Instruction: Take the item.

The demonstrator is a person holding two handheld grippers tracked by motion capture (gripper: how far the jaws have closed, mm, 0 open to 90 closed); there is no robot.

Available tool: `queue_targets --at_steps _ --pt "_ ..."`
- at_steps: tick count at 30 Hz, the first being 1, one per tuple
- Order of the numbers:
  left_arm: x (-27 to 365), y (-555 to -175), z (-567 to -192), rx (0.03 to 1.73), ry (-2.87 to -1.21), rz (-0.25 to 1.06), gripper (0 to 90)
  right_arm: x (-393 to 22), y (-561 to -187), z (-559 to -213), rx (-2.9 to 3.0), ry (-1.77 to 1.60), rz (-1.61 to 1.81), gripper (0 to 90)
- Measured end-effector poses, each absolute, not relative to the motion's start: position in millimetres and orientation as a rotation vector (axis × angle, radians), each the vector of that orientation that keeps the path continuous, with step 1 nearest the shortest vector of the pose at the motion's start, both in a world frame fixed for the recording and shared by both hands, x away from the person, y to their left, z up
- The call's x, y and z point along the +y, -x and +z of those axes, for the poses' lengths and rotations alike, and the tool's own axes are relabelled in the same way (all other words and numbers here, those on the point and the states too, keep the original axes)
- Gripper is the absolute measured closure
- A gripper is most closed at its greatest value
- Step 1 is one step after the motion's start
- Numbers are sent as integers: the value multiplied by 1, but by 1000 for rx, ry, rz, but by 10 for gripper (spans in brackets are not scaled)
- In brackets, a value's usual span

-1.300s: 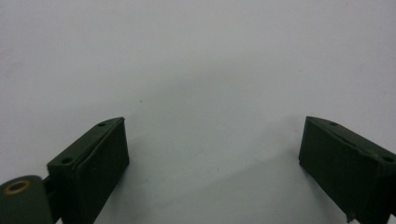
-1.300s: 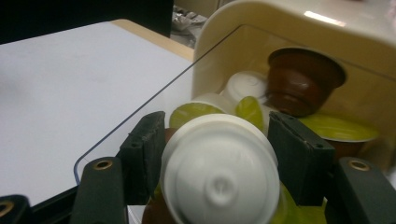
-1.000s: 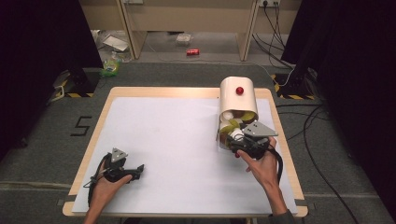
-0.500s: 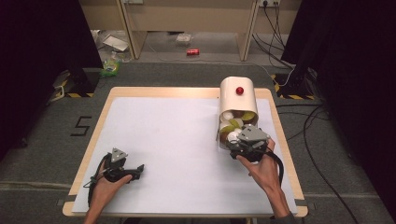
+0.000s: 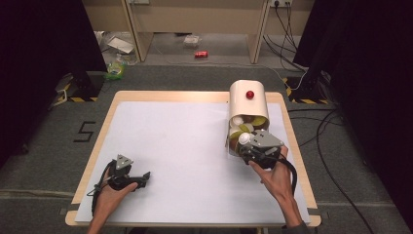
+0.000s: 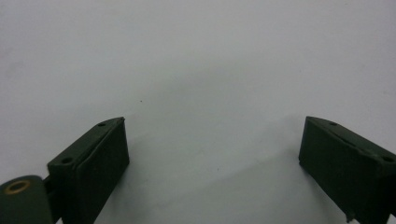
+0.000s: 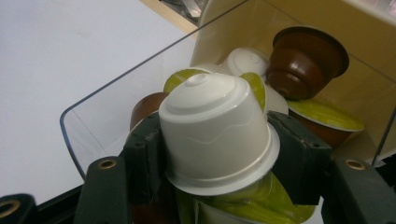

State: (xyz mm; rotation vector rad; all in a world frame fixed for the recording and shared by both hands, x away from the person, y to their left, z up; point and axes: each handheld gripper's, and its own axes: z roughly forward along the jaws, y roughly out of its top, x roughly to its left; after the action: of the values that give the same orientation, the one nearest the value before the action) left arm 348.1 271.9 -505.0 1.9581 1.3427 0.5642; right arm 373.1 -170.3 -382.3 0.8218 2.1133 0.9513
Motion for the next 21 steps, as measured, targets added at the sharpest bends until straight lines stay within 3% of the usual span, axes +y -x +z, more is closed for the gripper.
queue_targets --at_steps 21 --pt "272 -348 -505 1342 -1958 563 77 -184 -361 -360 2061 -859 1081 409"
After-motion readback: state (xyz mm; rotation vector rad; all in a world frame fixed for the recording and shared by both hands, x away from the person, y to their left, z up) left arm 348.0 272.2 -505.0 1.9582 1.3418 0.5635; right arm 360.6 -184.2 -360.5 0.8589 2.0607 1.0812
